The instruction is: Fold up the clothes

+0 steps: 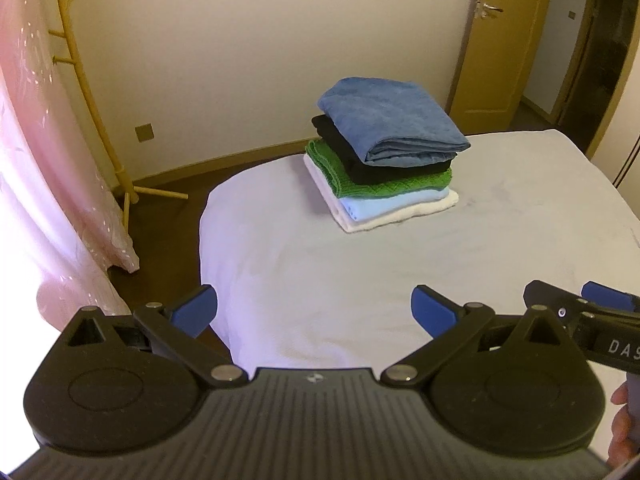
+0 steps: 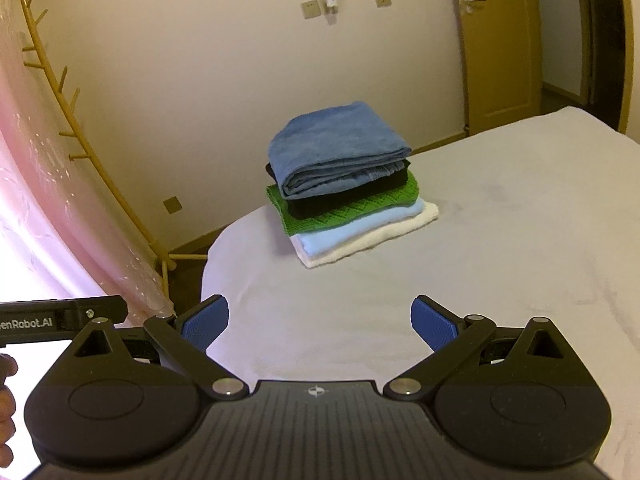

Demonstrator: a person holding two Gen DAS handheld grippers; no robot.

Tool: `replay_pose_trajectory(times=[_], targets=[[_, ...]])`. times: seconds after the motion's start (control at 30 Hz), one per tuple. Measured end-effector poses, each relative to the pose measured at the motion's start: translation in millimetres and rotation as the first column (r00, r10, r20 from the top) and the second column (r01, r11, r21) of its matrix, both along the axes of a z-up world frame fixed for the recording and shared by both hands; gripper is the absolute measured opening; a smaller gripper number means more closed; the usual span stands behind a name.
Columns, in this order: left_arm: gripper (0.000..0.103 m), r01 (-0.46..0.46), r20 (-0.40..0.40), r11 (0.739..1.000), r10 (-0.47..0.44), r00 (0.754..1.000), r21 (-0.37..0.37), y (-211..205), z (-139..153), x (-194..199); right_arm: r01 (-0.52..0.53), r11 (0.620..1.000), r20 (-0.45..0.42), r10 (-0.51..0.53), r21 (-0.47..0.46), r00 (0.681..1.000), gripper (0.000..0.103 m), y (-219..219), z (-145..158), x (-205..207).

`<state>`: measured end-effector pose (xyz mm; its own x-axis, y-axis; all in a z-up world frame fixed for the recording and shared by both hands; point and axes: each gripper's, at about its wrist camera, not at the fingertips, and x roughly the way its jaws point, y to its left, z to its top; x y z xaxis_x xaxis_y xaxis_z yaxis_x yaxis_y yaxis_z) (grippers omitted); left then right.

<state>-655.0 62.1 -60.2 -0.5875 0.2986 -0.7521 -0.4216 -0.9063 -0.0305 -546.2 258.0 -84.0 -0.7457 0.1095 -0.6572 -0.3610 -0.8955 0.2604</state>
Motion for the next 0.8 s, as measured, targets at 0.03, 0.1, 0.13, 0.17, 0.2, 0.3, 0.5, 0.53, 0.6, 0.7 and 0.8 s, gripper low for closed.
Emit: replay_pose_trajectory(times=[0.03, 0.1, 0.13, 0.17, 0.2, 0.3, 0.5, 0.53, 0.6, 0.7, 0.8], targets=[[0.102, -0.003, 0.003, 1.000, 0.003, 1.000, 0.003, 1.1, -0.6, -1.4, -0.002, 1.000, 0.001, 0.002, 0.000, 1.000, 0.100, 2.5, -1.0, -2.6], [0.102, -0.010, 0.007, 1.000, 0.010, 1.000, -0.001, 3.6, -2.3, -5.0, -0.007, 1.000, 0.003, 0.007, -0.001, 1.000, 0.100, 7.0, -2.7, -7.2], [0.102, -0.015, 0.009, 1.000, 0.015, 1.000, -0.005, 4.9, -3.3, -6.7, -0.009, 1.000, 0.003, 0.009, -0.002, 1.000, 0.100, 9.1, -3.6, -9.5], [0.102, -0.019, 0.012, 1.000, 0.019, 1.000, -0.008, 6.2, -4.2, -8.3, -0.012, 1.000, 0.004, 0.012, -0.003, 1.000, 0.100, 11.3, -4.5, -11.8], [0.102, -0.023, 0.015, 1.000, 0.023, 1.000, -0.011, 7.5, -5.2, -10.0, -0.014, 1.000, 0.005, 0.014, -0.003, 1.000, 0.101, 13.1, -5.3, -14.0], [0.102, -0.034, 0.027, 0.999, 0.034, 0.999, -0.015, 11.1, -7.9, -14.2, -0.023, 1.000, 0.012, 0.023, -0.004, 1.000, 0.101, 17.7, -7.9, -20.7], [0.102, -0.050, 0.029, 0.998, 0.051, 0.998, -0.026, 17.8, -9.2, -21.6, -0.039, 0.999, 0.021, 0.039, -0.009, 0.999, 0.101, 24.7, -11.2, -31.1], [0.102, -0.052, 0.029, 0.998, 0.053, 0.998, -0.027, 18.8, -9.0, -22.9, -0.042, 0.999, 0.022, 0.042, -0.006, 0.999, 0.101, 24.9, -11.0, -32.2], [0.102, -0.055, 0.027, 0.998, 0.056, 0.998, -0.027, 20.2, -8.0, -24.9, -0.046, 0.999, 0.022, 0.046, -0.004, 0.999, 0.101, 25.7, -10.1, -34.3], [0.102, -0.058, 0.015, 0.998, 0.058, 0.998, -0.023, 21.2, -4.6, -26.0, -0.046, 0.999, 0.014, 0.046, -0.003, 0.999, 0.101, 26.3, -7.0, -34.7], [0.102, -0.056, -0.004, 0.998, 0.056, 0.998, -0.016, 19.3, 0.6, -23.0, -0.046, 0.999, 0.003, 0.046, -0.002, 0.999, 0.101, 25.1, -3.1, -32.5]])
